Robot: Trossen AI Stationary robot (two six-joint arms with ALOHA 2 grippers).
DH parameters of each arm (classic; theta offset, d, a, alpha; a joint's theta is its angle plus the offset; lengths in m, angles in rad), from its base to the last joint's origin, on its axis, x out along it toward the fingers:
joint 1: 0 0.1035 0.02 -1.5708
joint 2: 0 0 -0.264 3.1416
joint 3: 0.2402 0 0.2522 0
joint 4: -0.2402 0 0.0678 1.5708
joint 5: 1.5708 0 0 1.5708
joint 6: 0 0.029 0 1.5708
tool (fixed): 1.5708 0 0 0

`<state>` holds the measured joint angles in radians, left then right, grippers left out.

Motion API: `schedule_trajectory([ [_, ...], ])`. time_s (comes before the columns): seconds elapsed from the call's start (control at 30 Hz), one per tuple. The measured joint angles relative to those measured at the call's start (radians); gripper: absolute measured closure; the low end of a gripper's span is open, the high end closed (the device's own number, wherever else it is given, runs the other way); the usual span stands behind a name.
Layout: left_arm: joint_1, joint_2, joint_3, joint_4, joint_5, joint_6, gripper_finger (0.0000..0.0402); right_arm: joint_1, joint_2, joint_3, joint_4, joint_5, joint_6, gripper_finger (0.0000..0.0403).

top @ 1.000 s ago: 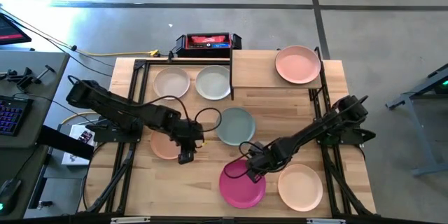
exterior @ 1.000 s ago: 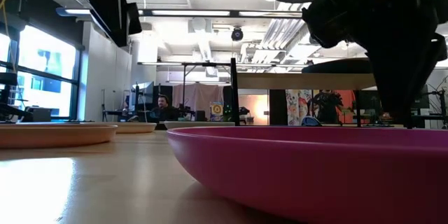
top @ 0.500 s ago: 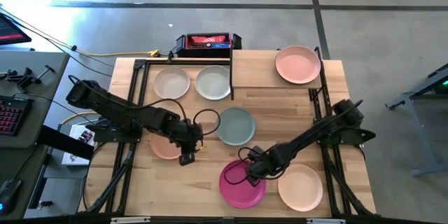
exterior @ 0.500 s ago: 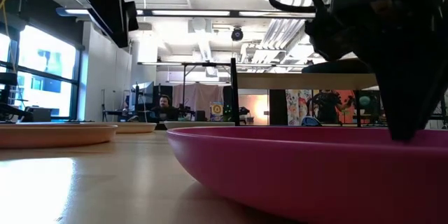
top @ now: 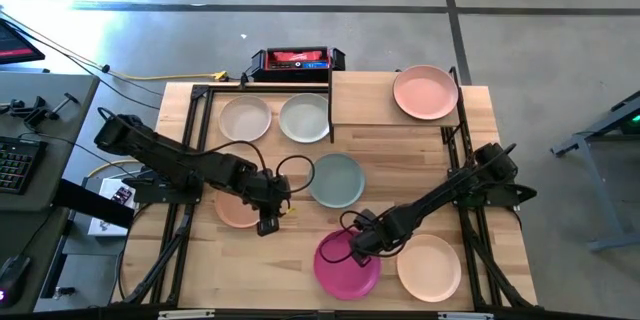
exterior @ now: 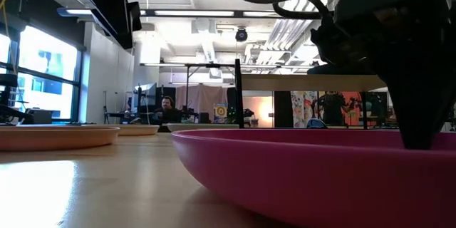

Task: Place and stack plates onto a shelf
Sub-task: Stack the pink plate on top of the light brown plate on the shelf

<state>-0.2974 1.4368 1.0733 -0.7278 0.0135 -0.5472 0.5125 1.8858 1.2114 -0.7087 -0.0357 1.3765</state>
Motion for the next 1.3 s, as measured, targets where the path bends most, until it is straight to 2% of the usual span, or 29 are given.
schedule_trajectory([
  [0.37, 0.0, 0.0, 0.0, -0.001, 0.0, 0.0, 0.0286, -0.002, -0.056, 0.0, -0.015, -0.016, 0.022, 0.0402],
  [0.9, 0.003, 0.0, 0.0, -0.001, -0.009, 0.02, 0.0286, -0.03, -0.268, 0.0, -0.226, 0.115, 0.087, 0.0403],
  [1.3, 0.002, 0.0, 0.0, 0.0, -0.03, 0.02, 0.0286, -0.08, -0.472, 0.001, -0.377, 0.278, 0.101, 0.0403],
])
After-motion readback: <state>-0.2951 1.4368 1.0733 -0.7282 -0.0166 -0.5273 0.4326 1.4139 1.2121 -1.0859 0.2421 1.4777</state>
